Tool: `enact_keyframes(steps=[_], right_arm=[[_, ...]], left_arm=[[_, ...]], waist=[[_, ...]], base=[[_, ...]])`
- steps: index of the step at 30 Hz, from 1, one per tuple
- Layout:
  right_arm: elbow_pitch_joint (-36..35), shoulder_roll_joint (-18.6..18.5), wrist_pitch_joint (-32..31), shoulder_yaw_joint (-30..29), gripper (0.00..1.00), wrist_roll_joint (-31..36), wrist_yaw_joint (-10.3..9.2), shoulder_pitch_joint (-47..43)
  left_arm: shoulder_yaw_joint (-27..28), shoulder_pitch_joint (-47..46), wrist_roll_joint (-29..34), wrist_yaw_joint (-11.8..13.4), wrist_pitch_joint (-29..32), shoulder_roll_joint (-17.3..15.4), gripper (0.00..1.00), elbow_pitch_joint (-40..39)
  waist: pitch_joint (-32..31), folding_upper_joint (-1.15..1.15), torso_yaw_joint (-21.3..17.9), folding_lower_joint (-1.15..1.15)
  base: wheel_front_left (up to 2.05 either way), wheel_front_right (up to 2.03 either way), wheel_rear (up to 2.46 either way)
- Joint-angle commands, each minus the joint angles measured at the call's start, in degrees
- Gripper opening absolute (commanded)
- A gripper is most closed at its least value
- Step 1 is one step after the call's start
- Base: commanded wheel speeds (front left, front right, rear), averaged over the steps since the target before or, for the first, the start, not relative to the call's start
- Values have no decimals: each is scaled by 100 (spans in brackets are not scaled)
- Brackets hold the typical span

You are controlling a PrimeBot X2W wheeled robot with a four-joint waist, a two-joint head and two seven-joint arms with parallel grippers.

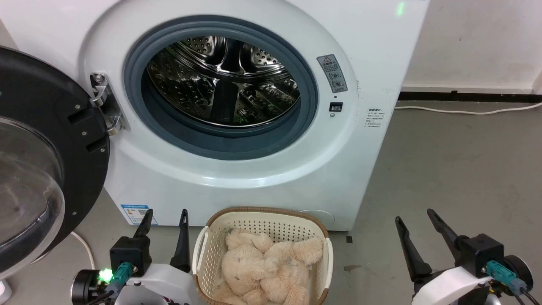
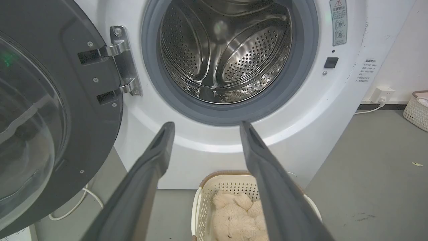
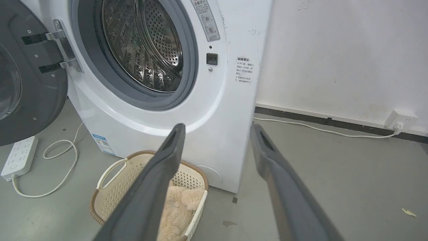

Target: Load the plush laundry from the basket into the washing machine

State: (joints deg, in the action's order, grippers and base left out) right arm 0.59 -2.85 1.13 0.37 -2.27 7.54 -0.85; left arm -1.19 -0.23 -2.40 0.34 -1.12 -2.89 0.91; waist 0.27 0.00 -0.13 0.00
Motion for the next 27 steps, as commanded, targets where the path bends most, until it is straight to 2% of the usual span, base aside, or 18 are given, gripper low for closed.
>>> enact_keyframes(steps=[1, 13, 27], right_arm=[[18, 0, 71, 13, 100, -96, -1, -83], [-26, -1, 203, 24, 100, -303, -1, -64], [-188, -1, 370, 43, 100, -676, -2, 112]], left_arm=[[-39, 26, -72, -30, -68, 0, 100, 43], [-170, -198, -275, -82, -116, -31, 100, 278], [-368, -878, -484, -166, 2, -165, 100, 877]], waist=[[17, 0, -8, 0], [247, 0, -121, 0], [889, 0, -463, 0]], base=[[0, 0, 0], [0, 0, 0], [0, 0, 0]])
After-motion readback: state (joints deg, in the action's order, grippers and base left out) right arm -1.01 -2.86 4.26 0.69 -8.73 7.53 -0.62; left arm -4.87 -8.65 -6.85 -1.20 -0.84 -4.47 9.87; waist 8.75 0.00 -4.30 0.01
